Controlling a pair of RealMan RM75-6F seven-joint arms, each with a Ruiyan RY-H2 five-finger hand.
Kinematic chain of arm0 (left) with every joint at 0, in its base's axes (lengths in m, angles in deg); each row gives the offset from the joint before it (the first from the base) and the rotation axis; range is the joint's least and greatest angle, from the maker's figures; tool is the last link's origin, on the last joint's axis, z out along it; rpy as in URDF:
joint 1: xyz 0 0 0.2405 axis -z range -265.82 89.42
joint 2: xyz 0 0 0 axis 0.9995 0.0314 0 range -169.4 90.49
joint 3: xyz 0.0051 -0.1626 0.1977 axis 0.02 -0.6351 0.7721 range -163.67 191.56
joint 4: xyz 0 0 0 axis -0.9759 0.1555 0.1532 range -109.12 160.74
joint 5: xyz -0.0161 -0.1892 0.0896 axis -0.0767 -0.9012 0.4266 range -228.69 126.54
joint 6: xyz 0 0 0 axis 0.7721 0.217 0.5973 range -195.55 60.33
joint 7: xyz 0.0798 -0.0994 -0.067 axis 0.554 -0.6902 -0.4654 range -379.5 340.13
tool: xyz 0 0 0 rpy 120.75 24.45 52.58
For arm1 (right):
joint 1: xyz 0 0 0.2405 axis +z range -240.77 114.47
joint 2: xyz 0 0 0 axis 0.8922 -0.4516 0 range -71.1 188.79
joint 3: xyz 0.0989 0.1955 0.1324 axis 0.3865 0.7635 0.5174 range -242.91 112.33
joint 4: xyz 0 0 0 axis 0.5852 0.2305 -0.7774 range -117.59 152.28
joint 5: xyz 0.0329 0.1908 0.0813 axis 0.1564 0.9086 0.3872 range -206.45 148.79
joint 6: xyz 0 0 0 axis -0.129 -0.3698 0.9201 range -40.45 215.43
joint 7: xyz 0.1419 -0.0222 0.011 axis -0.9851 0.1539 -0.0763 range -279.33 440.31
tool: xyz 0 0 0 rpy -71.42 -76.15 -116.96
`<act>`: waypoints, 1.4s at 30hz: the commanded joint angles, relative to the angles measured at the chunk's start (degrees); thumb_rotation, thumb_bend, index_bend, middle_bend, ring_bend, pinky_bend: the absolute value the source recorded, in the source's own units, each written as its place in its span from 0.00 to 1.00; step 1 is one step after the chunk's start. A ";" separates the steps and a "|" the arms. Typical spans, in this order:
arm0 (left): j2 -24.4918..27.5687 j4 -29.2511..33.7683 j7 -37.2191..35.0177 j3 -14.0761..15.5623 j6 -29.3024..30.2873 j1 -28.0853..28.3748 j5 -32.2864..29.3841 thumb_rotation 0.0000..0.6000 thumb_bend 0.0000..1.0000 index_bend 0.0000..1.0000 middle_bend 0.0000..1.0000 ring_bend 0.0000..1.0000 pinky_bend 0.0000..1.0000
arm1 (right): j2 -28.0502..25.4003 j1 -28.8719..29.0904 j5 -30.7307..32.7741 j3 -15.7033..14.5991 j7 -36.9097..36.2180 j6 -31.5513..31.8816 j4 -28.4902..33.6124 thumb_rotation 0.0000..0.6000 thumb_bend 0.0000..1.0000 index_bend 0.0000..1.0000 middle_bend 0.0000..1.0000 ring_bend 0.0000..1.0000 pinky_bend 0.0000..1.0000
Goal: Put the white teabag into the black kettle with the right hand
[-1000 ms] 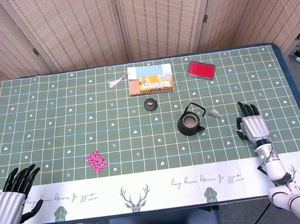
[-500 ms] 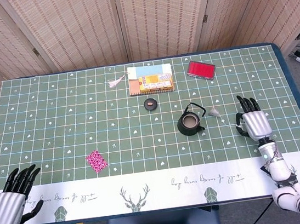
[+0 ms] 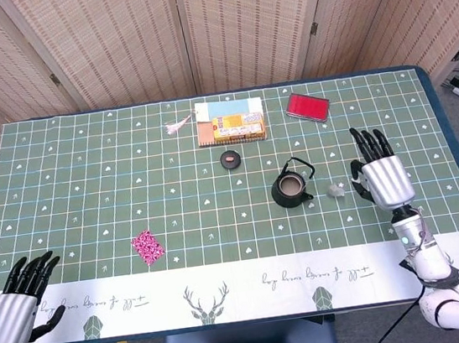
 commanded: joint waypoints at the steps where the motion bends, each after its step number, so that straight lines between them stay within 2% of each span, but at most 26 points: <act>1: 0.17 0.03 -0.51 -0.07 0.13 -0.03 -0.13 1.00 0.28 0.00 0.00 0.07 0.04 | -3.94 0.50 0.28 1.52 6.72 1.66 7.95 1.00 0.43 0.64 0.01 0.00 0.00; 9: 0.67 -0.11 -1.97 -0.28 -0.01 0.10 -0.61 1.00 0.28 0.00 0.00 0.06 0.04 | -6.47 1.99 2.38 3.68 12.82 1.47 17.07 1.00 0.43 0.64 0.01 0.00 0.00; 18: 1.47 -0.74 -4.31 -0.75 -0.97 0.60 -1.91 1.00 0.28 0.00 0.00 0.07 0.04 | -5.30 5.35 5.85 5.95 18.86 0.04 19.92 1.00 0.43 0.64 0.02 0.00 0.00; 23: 1.79 -0.90 -5.57 -0.94 -1.28 0.79 -2.39 1.00 0.28 0.00 0.00 0.07 0.04 | -3.56 7.51 8.64 6.75 21.08 -1.57 18.81 1.00 0.43 0.64 0.02 0.00 0.00; 29: 2.09 -1.27 -7.02 -1.16 -1.81 1.11 -2.94 1.00 0.28 0.00 0.00 0.07 0.04 | -0.52 10.07 11.23 6.72 21.59 -3.78 14.58 1.00 0.43 0.65 0.02 0.00 0.00; 36: 2.52 -1.52 -8.13 -1.60 -2.49 1.31 -4.22 1.00 0.28 0.00 0.00 0.07 0.04 | 2.88 12.56 12.46 6.52 20.84 -5.43 9.87 1.00 0.43 0.65 0.02 0.00 0.00; 42: 2.66 -1.62 -8.65 -1.63 -2.49 1.34 -4.24 1.00 0.28 0.00 0.00 0.07 0.04 | 4.17 14.23 13.27 7.03 20.72 -5.92 8.46 1.00 0.43 0.65 0.02 0.00 0.00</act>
